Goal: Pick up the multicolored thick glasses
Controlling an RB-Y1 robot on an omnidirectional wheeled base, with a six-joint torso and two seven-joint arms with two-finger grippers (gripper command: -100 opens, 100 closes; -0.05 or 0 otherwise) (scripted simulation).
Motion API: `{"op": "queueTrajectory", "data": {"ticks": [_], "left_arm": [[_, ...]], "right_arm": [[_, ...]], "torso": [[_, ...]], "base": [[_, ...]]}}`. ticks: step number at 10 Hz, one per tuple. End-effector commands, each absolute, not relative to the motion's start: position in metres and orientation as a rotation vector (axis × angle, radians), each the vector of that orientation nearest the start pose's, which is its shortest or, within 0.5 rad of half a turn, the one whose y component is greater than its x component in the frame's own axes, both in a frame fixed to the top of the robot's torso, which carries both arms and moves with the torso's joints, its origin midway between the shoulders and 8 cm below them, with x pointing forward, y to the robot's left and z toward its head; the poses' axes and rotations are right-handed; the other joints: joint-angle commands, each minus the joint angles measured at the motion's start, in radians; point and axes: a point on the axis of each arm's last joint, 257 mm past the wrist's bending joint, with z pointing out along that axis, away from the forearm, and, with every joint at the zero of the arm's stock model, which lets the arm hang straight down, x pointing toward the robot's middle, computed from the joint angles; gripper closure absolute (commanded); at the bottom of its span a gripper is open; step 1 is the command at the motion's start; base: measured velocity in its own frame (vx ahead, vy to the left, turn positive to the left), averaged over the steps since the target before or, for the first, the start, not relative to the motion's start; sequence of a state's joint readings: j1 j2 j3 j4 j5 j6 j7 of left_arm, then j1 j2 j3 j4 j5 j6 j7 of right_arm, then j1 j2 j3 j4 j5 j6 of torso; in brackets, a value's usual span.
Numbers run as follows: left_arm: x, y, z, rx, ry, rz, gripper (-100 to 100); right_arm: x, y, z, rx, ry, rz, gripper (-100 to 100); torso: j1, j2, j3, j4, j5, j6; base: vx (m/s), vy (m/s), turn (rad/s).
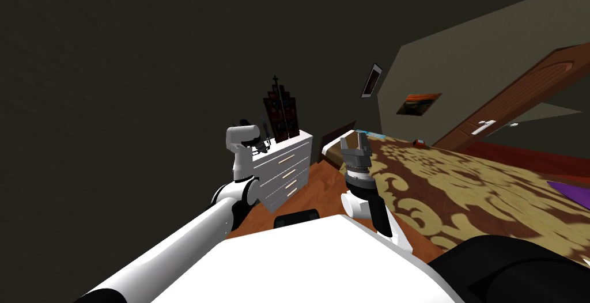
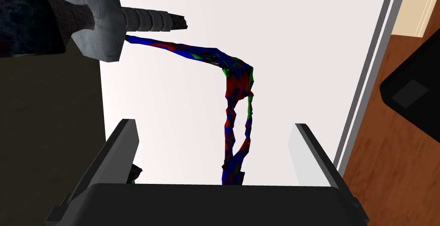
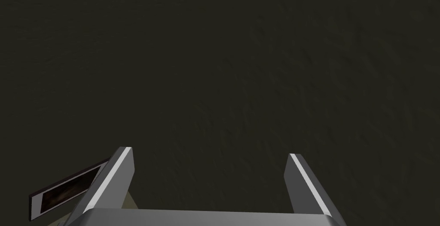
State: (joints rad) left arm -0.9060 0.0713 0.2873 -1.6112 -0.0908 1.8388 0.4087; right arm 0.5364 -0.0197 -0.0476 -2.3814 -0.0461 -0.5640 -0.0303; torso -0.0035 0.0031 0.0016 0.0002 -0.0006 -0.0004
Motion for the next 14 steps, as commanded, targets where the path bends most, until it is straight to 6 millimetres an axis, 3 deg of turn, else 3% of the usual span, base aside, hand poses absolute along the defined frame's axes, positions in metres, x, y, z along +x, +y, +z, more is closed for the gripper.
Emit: {"op": "queueTrajectory", "data": {"ticks": [1, 2, 3, 4, 8, 9, 10, 14], "left_arm": [[0.575, 0.228, -0.103, -2.269, 1.430, -0.729, -100], [0.580, 0.236, -0.107, -2.274, 1.432, -0.727, -100], [0.577, 0.230, -0.105, -2.274, 1.431, -0.725, -100], [0.578, 0.231, -0.105, -2.272, 1.432, -0.727, 100], [0.578, 0.230, -0.104, -2.272, 1.432, -0.728, 100], [0.578, 0.230, -0.104, -2.272, 1.432, -0.728, 0], [0.569, 0.221, -0.103, -2.271, 1.434, -0.719, 100], [0.546, 0.191, -0.096, -2.271, 1.435, -0.715, 100]], "right_arm": [[0.305, -0.292, 0.070, 0.562, 0.503, 1.331, 0], [0.305, -0.292, 0.070, 0.562, 0.503, 1.331, 0], [0.305, -0.292, 0.070, 0.562, 0.503, 1.331, 0], [0.305, -0.292, 0.070, 0.562, 0.503, 1.331, 0], [0.305, -0.292, 0.070, 0.562, 0.503, 1.331, 0], [0.305, -0.292, 0.070, 0.562, 0.503, 1.331, 0], [0.305, -0.292, 0.070, 0.562, 0.503, 1.331, 0], [0.305, -0.292, 0.070, 0.562, 0.504, 1.331, 0]], "torso": [[0.000, 0.000, 0.000, 0.000, 0.000, 0.000], [0.000, 0.000, 0.000, 0.000, 0.000, 0.000], [-0.001, 0.000, 0.000, 0.000, 0.000, 0.000], [0.002, -0.001, 0.000, 0.000, 0.000, 0.000], [0.005, -0.003, -0.002, -0.001, 0.001, 0.000], [0.005, -0.003, -0.002, -0.001, 0.001, 0.000], [0.005, -0.003, -0.002, -0.001, 0.001, 0.000], [0.010, -0.005, -0.003, -0.001, 0.002, -0.001]], "base": [[-0.037, -0.074, -0.001], [-0.038, -0.076, 0.003], [-0.018, -0.032, 0.005], [-0.003, -0.006, -0.001], [0.000, 0.000, 0.000], [0.000, 0.000, 0.000], [0.025, 0.052, 0.001], [0.052, 0.086, -0.005]]}}
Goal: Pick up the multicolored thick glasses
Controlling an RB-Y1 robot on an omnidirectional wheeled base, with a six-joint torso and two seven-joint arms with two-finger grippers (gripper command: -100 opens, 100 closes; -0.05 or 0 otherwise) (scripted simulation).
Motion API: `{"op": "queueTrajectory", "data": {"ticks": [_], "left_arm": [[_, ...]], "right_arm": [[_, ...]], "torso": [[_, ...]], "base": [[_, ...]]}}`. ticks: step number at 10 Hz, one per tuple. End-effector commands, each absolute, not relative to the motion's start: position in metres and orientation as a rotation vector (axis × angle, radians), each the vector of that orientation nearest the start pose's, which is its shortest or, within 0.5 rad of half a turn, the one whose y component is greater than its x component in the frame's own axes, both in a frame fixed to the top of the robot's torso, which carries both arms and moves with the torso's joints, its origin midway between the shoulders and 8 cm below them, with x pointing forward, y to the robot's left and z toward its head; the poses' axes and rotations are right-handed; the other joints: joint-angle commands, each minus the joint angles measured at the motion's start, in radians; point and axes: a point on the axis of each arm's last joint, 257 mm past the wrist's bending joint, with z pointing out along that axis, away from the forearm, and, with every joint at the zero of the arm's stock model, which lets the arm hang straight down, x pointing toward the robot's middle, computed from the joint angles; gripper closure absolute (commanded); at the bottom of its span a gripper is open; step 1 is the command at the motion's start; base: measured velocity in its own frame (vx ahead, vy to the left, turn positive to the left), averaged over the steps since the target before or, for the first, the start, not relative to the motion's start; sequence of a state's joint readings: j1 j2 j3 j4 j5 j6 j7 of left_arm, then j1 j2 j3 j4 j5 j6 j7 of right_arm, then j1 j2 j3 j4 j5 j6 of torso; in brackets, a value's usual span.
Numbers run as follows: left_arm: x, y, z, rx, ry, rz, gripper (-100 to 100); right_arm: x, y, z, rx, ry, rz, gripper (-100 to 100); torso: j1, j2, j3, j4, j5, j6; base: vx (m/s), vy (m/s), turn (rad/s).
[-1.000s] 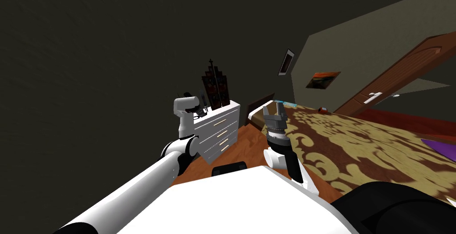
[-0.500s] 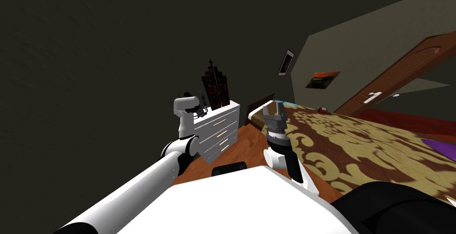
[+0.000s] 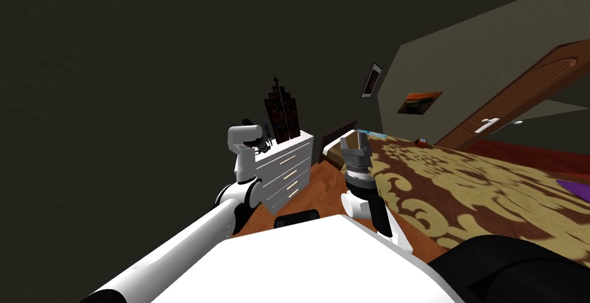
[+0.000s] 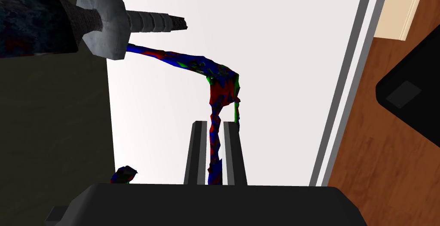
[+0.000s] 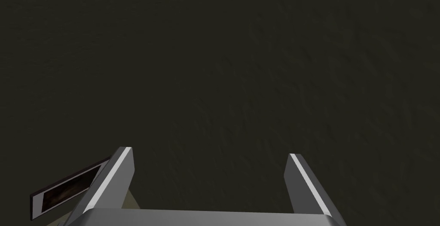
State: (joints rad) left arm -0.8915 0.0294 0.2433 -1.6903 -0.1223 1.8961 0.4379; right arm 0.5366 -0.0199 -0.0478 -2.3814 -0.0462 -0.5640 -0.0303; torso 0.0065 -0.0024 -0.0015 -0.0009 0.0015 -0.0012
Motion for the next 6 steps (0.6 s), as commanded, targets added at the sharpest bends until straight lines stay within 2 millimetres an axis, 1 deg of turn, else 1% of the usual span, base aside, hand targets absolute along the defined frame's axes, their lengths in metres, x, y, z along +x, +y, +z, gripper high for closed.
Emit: {"op": "queueTrajectory", "data": {"ticks": [1, 4, 5, 6], "left_arm": [[0.540, 0.183, -0.094, -2.272, 1.434, -0.717, 100], [0.520, 0.162, -0.088, -2.278, 1.428, -0.726, 100], [0.525, 0.168, -0.089, -2.274, 1.431, -0.724, 100], [0.525, 0.167, -0.089, -2.276, 1.430, -0.723, 0]], "right_arm": [[0.305, -0.292, 0.070, 0.562, 0.504, 1.331, 0], [0.305, -0.292, 0.070, 0.562, 0.503, 1.331, 0], [0.305, -0.292, 0.070, 0.562, 0.503, 1.331, 0], [0.305, -0.292, 0.070, 0.562, 0.503, 1.331, 0]], "torso": [[0.000, 0.000, 0.000, 0.000, 0.000, 0.000], [-0.001, 0.001, 0.001, 0.000, 0.000, 0.000], [-0.001, 0.002, 0.001, 0.001, 0.000, 0.000], [-0.003, 0.002, 0.001, 0.000, -0.001, 0.000]], "base": [[0.050, 0.083, 0.001], [0.032, 0.073, -0.002], [0.012, 0.029, -0.006], [0.001, 0.005, 0.001]]}}
